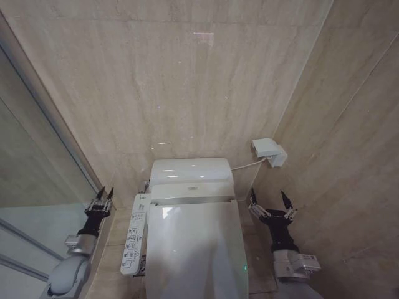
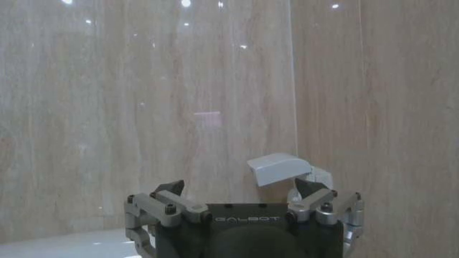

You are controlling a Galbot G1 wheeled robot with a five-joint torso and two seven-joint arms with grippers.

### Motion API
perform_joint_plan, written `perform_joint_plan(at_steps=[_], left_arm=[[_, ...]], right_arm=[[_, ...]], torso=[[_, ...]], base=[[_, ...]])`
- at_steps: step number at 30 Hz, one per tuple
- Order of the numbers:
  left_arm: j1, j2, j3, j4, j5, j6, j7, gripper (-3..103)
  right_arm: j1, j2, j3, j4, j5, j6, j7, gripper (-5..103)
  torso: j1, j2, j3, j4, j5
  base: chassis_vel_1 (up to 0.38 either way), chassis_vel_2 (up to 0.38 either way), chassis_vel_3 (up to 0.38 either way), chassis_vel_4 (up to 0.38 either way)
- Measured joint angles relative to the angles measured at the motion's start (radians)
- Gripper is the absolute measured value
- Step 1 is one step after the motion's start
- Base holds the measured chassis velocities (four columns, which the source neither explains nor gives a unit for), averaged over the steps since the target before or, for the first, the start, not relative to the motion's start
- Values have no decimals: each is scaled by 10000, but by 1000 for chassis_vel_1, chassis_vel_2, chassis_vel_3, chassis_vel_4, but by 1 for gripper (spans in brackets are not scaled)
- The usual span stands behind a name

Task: Open the toilet lid, clean the toilet bowl with a toilet brush, close the toilet lid, and flush.

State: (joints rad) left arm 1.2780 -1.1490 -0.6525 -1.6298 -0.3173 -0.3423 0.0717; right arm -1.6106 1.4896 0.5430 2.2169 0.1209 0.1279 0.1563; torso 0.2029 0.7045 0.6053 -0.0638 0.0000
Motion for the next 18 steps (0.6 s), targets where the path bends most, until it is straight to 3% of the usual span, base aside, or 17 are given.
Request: perform_joint_plan(at_steps=[4,5,11,12,18], left_arm=[[632,-118,-389,-1129,-116,240,-251,30],[858,-181,-550,-1501,-150,306,-313,58],[2087,-553,-1029,-3109,-249,540,-687,58],[2335,-653,-1091,-3406,-293,621,-762,85],[3492,-1101,-1191,-4593,-540,915,-1028,85]], right_arm=[[0,0,0,0,0,0,0,100],[0,0,0,0,0,0,0,100],[0,0,1,0,0,0,0,100],[0,-1,0,0,0,0,0,100],[0,-1,1,0,0,0,1,100]], torso=[[0,0,0,-4,0],[0,0,0,-3,3],[0,0,0,-3,-1],[0,0,0,-4,0],[0,0,0,-1,0]], base=[[0,0,0,0],[0,0,0,0],[0,0,0,0],[0,0,0,0],[0,0,0,0]])
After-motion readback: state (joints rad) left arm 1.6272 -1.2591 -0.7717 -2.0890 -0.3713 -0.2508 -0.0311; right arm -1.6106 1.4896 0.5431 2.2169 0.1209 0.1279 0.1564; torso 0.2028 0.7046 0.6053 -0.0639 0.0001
